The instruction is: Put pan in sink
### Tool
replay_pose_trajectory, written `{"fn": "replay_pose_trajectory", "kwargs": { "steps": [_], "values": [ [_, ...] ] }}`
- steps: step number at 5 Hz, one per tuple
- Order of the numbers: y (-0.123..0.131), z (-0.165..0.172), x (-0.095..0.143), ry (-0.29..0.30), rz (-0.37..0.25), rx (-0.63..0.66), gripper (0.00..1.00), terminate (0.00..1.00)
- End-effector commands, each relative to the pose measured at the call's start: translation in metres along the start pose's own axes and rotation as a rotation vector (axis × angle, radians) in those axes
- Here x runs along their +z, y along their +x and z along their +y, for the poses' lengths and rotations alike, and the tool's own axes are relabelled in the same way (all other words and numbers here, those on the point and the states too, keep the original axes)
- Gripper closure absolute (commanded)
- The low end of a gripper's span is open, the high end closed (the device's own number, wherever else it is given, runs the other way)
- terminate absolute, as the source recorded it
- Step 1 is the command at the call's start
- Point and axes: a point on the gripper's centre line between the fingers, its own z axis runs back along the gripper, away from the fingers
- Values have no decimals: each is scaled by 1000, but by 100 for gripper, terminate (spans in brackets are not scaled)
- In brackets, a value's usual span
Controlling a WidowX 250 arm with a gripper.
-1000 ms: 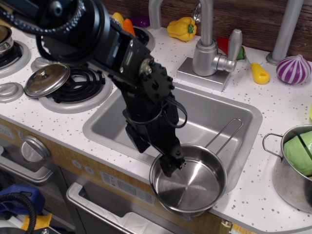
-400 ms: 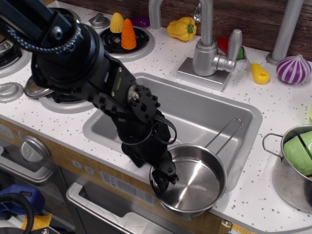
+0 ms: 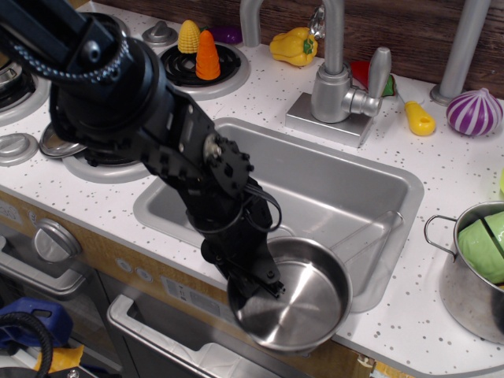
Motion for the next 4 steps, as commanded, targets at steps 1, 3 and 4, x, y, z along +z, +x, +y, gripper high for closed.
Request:
{"fn": "replay_pose_trajectory", "kwargs": {
  "steps": [1,3,4],
  "values": [
    [22,18,18,58,-39,-98,100,0],
    [46,71,18,184,-9,-166,100,0],
    [56,86,18,236,3,-205,100,0]
  ]
}}
